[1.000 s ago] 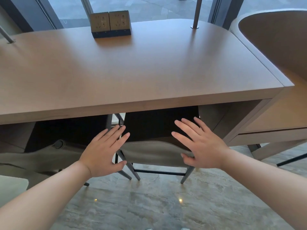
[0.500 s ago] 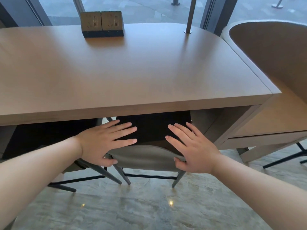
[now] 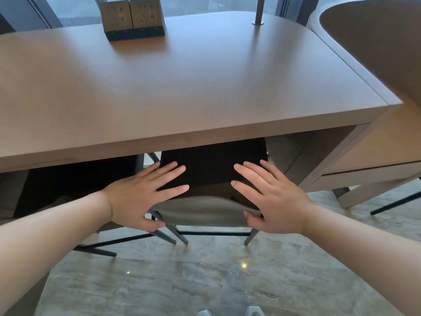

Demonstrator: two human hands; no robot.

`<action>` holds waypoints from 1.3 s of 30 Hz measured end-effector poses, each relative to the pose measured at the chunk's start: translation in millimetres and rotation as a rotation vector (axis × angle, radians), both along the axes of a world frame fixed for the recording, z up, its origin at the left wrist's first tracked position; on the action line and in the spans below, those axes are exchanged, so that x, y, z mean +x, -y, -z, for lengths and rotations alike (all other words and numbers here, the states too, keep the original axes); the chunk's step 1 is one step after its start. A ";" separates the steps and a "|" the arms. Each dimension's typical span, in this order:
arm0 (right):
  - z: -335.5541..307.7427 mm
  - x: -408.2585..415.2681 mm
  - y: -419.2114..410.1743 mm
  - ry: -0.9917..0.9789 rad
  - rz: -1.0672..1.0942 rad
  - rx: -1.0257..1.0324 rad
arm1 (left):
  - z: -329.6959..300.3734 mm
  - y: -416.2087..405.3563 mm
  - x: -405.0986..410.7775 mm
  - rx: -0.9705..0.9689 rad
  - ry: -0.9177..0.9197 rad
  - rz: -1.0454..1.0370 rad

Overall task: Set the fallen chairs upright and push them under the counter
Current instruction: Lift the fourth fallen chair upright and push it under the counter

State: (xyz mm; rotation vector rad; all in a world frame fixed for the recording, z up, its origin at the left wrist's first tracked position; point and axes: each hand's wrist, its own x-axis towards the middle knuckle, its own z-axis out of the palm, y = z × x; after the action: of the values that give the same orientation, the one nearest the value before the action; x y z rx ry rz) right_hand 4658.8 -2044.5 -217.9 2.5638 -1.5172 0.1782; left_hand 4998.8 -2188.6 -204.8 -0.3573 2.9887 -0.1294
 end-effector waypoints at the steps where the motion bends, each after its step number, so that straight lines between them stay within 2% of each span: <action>1: -0.9 1.3 -0.1 0.003 -0.006 0.002 | -1.0 -1.4 1.5 -0.001 0.008 -0.009; 6: -7.2 9.1 6.1 0.021 -0.045 -0.017 | -3.4 -4.5 12.0 0.008 0.022 -0.062; 15: -17.0 7.0 37.8 -0.108 -0.100 0.059 | -2.8 -11.3 20.3 0.037 0.050 -0.167; 22: -14.5 -0.1 51.5 -0.112 -0.136 0.087 | -4.1 -12.6 16.9 0.046 0.056 -0.215; 28: -7.8 -18.3 47.1 -0.127 -0.126 0.115 | 1.3 -10.0 -2.1 0.076 0.079 -0.150; 36: -11.4 -20.3 55.5 -0.145 -0.094 0.123 | 7.3 5.5 -3.7 0.073 0.083 -0.182; 39: -9.7 -18.3 59.0 -0.190 -0.097 0.150 | 9.3 2.9 -4.8 0.063 0.062 -0.258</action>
State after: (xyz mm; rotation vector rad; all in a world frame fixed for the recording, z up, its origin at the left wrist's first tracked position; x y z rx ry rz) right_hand 4640.5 -2103.5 -208.2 2.6813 -1.3869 -0.1700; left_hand 4994.1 -2191.5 -214.2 -0.7120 2.8465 -0.0194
